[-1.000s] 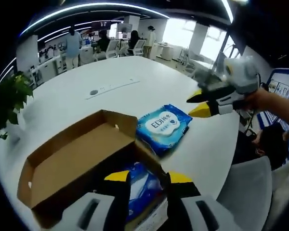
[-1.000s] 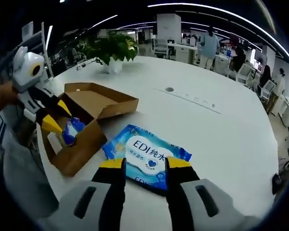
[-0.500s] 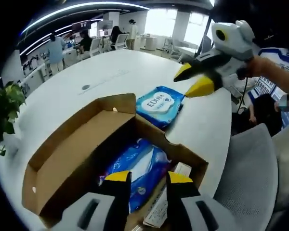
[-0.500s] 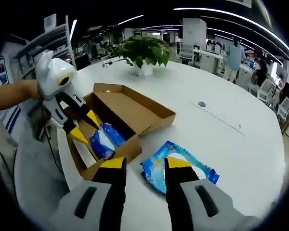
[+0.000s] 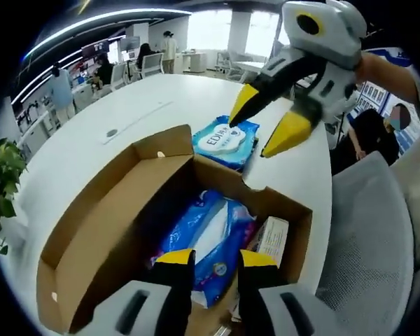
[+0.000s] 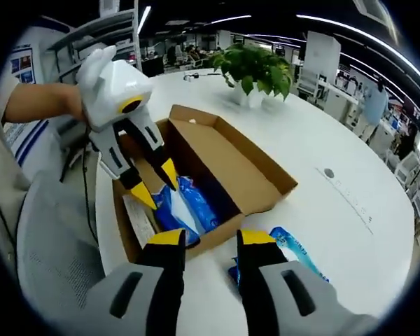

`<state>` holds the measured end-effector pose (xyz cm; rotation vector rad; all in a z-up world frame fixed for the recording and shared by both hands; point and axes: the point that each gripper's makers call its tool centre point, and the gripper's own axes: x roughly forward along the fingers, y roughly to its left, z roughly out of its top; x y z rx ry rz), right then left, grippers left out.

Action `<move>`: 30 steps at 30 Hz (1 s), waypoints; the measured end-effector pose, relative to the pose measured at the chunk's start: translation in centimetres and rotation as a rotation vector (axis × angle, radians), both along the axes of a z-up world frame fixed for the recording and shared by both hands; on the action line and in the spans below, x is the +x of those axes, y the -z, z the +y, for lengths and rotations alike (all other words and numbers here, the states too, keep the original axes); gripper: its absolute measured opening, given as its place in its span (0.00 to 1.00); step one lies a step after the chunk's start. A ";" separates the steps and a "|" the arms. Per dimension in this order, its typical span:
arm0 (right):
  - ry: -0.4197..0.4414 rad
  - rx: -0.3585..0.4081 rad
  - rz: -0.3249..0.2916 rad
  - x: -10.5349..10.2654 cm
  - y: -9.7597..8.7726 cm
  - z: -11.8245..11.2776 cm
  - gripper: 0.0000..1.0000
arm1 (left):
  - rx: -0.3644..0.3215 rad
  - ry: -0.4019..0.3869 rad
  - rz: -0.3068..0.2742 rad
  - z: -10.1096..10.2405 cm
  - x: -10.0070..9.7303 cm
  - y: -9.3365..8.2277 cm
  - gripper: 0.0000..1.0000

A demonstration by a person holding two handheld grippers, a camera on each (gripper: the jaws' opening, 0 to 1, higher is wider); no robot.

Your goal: Operate the shoe box by opening the lid, removing the specified soft item, and placing it in the target area until the item is outside and the box remains undamaged.

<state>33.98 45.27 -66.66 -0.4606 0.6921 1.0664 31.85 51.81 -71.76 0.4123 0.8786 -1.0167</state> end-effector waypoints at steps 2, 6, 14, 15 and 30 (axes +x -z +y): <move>-0.020 -0.014 -0.005 0.0 0.3 0.5 0.26 | 0.008 0.039 -0.006 -0.1 0.0 0.3 0.23; -0.044 -0.042 -0.006 0.4 1.2 1.2 0.25 | 0.019 0.074 -0.012 -0.2 0.5 0.8 0.21; -0.070 -0.090 -0.004 1.3 3.1 2.7 0.22 | 0.039 0.152 -0.001 -0.2 0.3 1.8 0.12; -0.073 -0.096 -0.001 1.4 3.5 3.0 0.21 | 0.037 0.151 0.002 -0.2 0.2 1.8 0.12; -0.147 -0.173 0.009 1.4 6.7 5.9 0.15 | 0.010 0.158 0.004 0.1 -0.3 1.3 0.00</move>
